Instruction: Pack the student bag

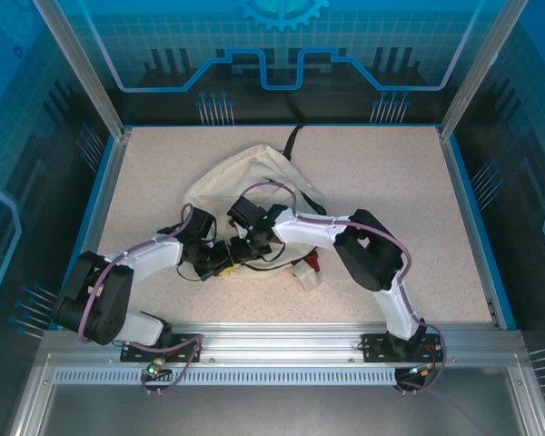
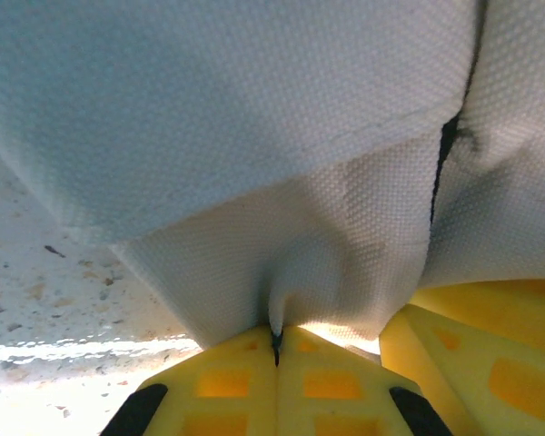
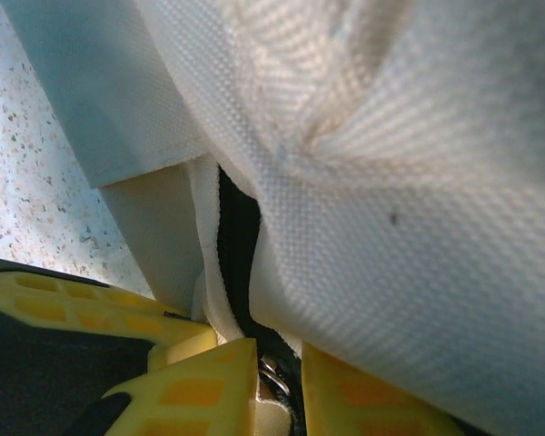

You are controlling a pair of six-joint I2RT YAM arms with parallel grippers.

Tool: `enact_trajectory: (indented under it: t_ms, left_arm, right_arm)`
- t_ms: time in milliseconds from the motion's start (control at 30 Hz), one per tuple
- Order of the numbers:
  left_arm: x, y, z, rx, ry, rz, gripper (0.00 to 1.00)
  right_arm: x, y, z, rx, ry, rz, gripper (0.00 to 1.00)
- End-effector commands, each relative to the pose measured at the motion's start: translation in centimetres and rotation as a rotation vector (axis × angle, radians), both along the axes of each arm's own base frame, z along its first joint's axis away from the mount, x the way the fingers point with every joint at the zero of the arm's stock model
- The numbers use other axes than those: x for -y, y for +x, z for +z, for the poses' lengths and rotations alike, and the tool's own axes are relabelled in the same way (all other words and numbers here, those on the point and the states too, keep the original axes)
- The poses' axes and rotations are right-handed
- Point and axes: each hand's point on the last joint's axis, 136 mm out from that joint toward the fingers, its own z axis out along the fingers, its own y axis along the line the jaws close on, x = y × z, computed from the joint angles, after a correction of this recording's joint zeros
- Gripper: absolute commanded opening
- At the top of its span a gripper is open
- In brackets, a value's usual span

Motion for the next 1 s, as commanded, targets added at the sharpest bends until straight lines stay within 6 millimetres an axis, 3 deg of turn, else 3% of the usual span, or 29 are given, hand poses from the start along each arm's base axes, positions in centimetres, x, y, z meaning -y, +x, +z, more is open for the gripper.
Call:
enact_trajectory:
  t_ms: [0, 167, 433, 767, 967]
  left_arm:
    - [-0.8, -1.8, -1.2, -0.065, 0.022, 0.002, 0.00]
    - [-1.0, -1.8, -1.6, -0.066, 0.013, 0.013, 0.00]
    - [-1.4, -1.7, -1.8, -0.065, 0.009, 0.025, 0.00]
    - [-0.5, -0.7, 0.3, 0.009, -0.056, 0.004, 0.00]
    - [-0.4, -0.3, 1.2, 0.030, -0.075, 0.001, 0.04]
  right_arm:
    - [-0.6, -1.8, -1.6, -0.040, -0.017, 0.091, 0.16]
    - [-1.8, -2.2, -1.6, -0.064, 0.050, 0.141, 0.20]
    - [-1.1, -1.6, 0.5, -0.043, 0.106, 0.144, 0.00]
    - [-0.2, -0.1, 4.7, -0.009, 0.244, 0.087, 0.00]
    - [0.1, 0.4, 5.1, -0.007, 0.258, 0.072, 0.00]
